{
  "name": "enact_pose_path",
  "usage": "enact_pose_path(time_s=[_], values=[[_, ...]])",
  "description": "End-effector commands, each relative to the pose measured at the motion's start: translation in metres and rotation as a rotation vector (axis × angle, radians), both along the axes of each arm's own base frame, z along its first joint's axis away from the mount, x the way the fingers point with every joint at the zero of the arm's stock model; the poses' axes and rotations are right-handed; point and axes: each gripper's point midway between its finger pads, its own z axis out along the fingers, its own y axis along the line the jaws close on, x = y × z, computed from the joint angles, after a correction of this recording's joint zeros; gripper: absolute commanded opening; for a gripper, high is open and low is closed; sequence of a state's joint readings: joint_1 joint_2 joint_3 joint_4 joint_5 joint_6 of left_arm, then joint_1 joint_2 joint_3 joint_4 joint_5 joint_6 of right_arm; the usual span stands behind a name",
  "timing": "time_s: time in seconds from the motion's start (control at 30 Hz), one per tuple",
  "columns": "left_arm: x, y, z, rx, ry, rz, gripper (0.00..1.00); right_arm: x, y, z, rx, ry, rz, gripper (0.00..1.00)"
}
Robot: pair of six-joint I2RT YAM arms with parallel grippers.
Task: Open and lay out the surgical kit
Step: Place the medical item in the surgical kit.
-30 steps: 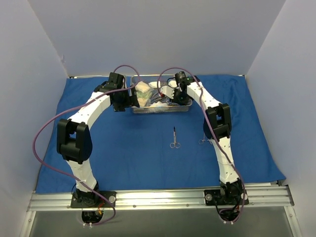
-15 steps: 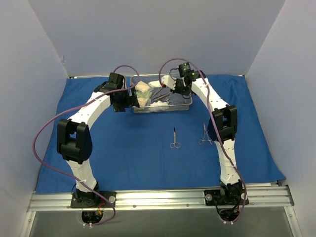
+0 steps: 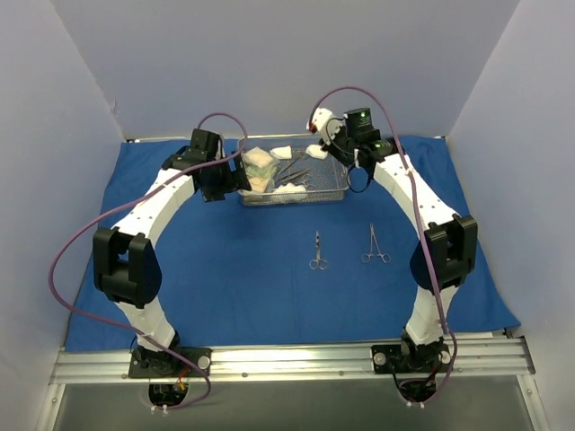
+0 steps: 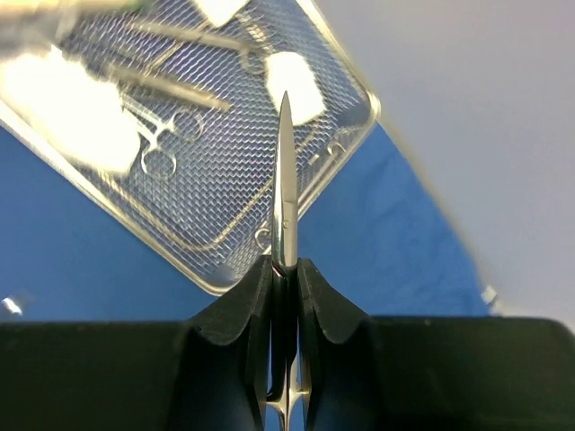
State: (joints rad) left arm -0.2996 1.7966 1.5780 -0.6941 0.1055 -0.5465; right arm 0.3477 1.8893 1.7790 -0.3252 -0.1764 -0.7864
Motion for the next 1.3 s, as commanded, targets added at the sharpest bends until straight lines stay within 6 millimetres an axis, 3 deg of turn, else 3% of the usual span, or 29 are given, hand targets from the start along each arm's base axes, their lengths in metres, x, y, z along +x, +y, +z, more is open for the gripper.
enact_pose_path(time_s=[0.0, 0.03, 0.07, 0.13, 0.23, 0.27, 0.37, 0.57, 0.6, 0.73, 0.93, 1.07, 1.27], values=[[-0.015, 0.010, 0.034, -0.012, -0.052, 0.055, 0.94, 0.004, 0.001, 0.083, 0.417, -0.206, -0.321, 0.00], [-0.020, 0.014, 0.039, -0.013, -0.056, 0.074, 0.94, -0.003, 0.005, 0.076, 0.459, -0.214, -0.405, 0.00], [-0.023, 0.015, 0.039, -0.014, -0.053, 0.083, 0.94, -0.008, 0.007, 0.082, 0.570, -0.221, -0.516, 0.00], [-0.032, 0.021, 0.039, -0.016, -0.035, 0.107, 0.94, -0.029, 0.007, 0.088, 0.596, -0.273, -0.664, 0.00], [-0.042, 0.027, 0.038, -0.018, -0.017, 0.138, 0.94, -0.055, 0.024, 0.076, 0.666, -0.259, -0.788, 0.00], [-0.045, 0.028, 0.038, -0.022, -0.014, 0.141, 0.94, -0.064, 0.028, 0.061, 0.696, -0.215, -0.837, 0.00], [-0.056, 0.031, 0.034, -0.029, 0.001, 0.151, 0.94, -0.089, 0.044, 0.038, 0.683, -0.198, -0.863, 0.00], [-0.076, 0.039, 0.030, -0.024, 0.017, 0.162, 0.94, -0.131, 0.070, 0.027, 0.726, -0.217, -0.916, 0.00], [-0.079, 0.041, 0.034, -0.024, 0.006, 0.167, 0.94, -0.137, 0.073, 0.018, 0.726, -0.205, -0.910, 0.00], [-0.090, 0.050, 0.033, -0.005, 0.008, 0.185, 0.94, -0.152, 0.097, -0.005, 0.825, -0.117, -0.906, 0.00], [-0.103, 0.063, 0.035, 0.029, 0.012, 0.206, 0.94, -0.167, 0.129, -0.047, 0.737, -0.071, -0.881, 0.00], [-0.113, 0.072, 0.034, 0.042, 0.014, 0.214, 0.94, -0.171, 0.137, -0.077, 0.665, -0.070, -0.907, 0.00], [-0.118, 0.077, 0.031, 0.047, 0.017, 0.222, 0.94, -0.176, 0.134, -0.085, 0.604, -0.119, -0.931, 0.00]])
